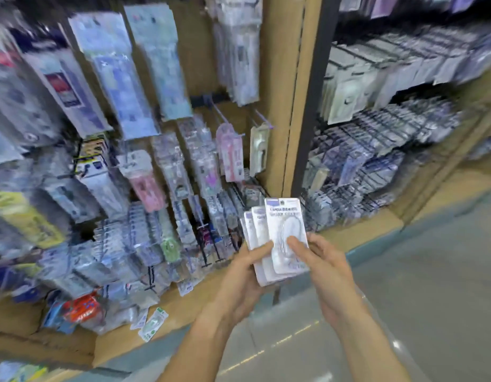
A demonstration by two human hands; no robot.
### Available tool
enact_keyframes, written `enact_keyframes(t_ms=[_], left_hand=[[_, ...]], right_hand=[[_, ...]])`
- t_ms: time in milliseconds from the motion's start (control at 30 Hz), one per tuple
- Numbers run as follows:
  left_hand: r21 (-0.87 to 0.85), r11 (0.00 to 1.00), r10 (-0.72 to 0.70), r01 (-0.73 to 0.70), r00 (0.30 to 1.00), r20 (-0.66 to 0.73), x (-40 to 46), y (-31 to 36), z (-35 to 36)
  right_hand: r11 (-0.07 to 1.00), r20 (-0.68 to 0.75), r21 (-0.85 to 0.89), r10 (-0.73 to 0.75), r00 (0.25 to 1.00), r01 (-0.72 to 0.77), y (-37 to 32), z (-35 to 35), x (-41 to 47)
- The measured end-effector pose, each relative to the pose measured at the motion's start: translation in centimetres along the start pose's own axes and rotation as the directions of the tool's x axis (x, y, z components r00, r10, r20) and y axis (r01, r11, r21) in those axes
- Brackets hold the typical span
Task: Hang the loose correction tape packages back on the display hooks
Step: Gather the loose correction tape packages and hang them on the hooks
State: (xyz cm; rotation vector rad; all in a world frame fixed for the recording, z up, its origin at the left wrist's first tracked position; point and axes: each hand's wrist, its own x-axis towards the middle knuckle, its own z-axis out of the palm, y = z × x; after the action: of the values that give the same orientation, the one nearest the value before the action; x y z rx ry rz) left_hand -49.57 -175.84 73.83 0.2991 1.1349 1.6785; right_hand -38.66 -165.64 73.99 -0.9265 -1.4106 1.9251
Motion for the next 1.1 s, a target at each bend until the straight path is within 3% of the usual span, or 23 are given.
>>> enact_keyframes(t_ms=[233, 400, 700, 867, 1100], left_hand=[[0.065, 0.992, 0.117, -0.109, 0.986, -0.118, -1.6, -2.0, 3.1], [0.095, 0.979, 0.193, -0.182, 0.974, -0.119, -0.8, -1.9, 4.4], [0.227, 0.934, 0.294, -0.275, 0.955, -0.052, 4.0, -2.5, 10.0], [0.069, 0.952, 0.304, -0.297, 0.940, -0.157, 8.4, -2.1, 15.3], [0.038, 0.942, 0.327, -0.332, 0.892, -0.312, 15.9, -4.9, 24.6]], right_hand=[[0.991, -0.092, 0.134, 0.008, 0.996, 0.004, -1.0, -2.4, -3.1], [0.962, -0.169, 0.272, 0.026, 0.985, 0.022, -1.9, -3.9, -3.8], [0.954, -0.281, 0.264, -0.062, 0.958, 0.139, -5.4, -9.5, -1.6], [0.927, -0.345, 0.325, -0.067, 0.936, 0.186, -7.7, -16.2, 2.5], [0.914, -0.355, 0.358, -0.057, 0.933, 0.192, -11.7, -30.0, 10.9]])
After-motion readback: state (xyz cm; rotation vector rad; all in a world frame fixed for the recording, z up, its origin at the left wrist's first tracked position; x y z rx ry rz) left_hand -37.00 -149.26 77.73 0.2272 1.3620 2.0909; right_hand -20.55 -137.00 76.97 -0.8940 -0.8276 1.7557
